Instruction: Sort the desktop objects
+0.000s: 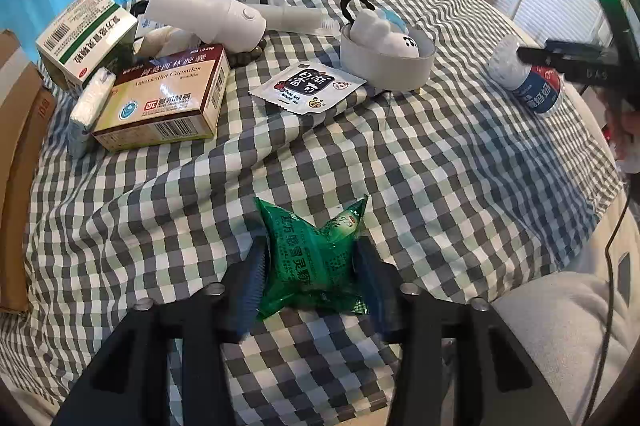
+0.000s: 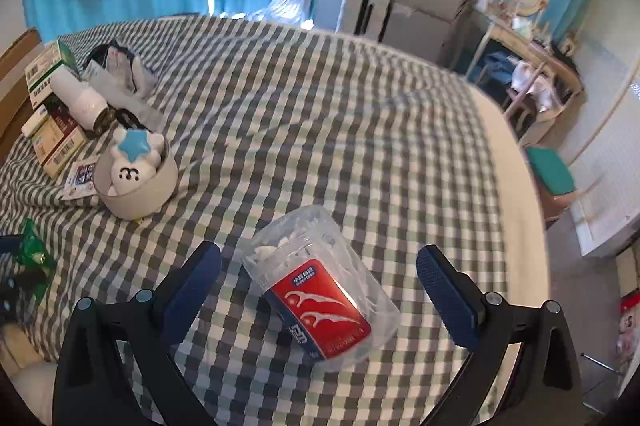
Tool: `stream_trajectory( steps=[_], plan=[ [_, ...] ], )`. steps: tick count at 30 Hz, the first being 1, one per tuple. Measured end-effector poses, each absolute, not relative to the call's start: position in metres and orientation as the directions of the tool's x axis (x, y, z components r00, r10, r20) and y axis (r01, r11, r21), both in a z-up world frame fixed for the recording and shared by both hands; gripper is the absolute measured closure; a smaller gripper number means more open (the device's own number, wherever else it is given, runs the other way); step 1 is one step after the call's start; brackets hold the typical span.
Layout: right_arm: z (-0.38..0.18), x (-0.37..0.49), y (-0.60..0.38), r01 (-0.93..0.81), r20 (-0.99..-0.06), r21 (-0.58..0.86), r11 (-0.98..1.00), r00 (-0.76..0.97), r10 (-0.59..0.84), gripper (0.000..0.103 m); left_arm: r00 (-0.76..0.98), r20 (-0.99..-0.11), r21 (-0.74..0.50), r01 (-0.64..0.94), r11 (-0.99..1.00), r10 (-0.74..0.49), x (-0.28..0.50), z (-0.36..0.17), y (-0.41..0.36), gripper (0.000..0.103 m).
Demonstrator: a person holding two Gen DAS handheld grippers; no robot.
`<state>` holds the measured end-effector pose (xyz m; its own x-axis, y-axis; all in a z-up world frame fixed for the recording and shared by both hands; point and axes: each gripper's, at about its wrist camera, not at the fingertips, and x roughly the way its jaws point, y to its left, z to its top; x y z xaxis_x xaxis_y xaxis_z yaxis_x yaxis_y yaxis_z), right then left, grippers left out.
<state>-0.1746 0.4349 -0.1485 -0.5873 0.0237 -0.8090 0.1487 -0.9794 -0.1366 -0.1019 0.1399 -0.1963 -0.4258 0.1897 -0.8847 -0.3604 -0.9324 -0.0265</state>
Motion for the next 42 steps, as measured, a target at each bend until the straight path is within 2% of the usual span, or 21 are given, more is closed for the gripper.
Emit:
stream_trajectory(
  steps=[3,5,8,11,18,24,31,42],
  plan=[
    [-0.164,-0.182,0.436,0.158,-0.852,-0.139,-0.978,-0.522,0.036,0.013,-0.42,-0.885,-0.031,-0.375,-0.926,0.2,-0.103,-0.195,0.139,0.062],
    [-0.176,-0.182,0.434,0.155,-0.875,-0.173,-0.973,-0.478,0.079,0.026,-0.415,-0.885,-0.044,-0.377,-0.925,0.211,-0.107,-0.193,0.136,0.064],
    [-0.183,-0.176,0.437,0.098,-0.879,-0.202,-0.974,-0.457,0.136,0.034,-0.417,-0.881,-0.066,-0.365,-0.929,0.226,-0.108,-0.188,0.131,0.065],
    [-0.178,-0.161,0.444,0.039,-0.894,-0.119,-0.992,-0.439,0.09,0.035,-0.426,-0.872,-0.087,-0.348,-0.934,0.24,-0.106,-0.177,0.124,0.065],
    [-0.151,-0.112,0.413,0.033,-0.887,0.058,-0.998,-0.458,-0.067,0.039,-0.472,-0.838,-0.139,-0.298,-0.944,0.272,-0.103,-0.145,0.094,0.065],
    [-0.106,-0.081,0.388,0.042,-0.816,0.214,-0.976,-0.541,-0.202,0.042,-0.539,-0.809,-0.111,-0.256,-0.96,0.237,-0.106,-0.115,0.08,0.065],
    [-0.087,-0.081,0.34,0.103,-0.834,0.08,-0.991,-0.538,-0.124,0.042,-0.589,-0.77,-0.154,-0.199,-0.968,0.244,-0.095,-0.085,0.049,0.065],
    [-0.011,-0.06,0.254,0.251,-0.74,0.137,-0.958,-0.618,-0.267,0.042,-0.664,-0.718,-0.165,-0.131,-0.978,0.21,-0.079,-0.044,-0.01,0.065]
  ],
)
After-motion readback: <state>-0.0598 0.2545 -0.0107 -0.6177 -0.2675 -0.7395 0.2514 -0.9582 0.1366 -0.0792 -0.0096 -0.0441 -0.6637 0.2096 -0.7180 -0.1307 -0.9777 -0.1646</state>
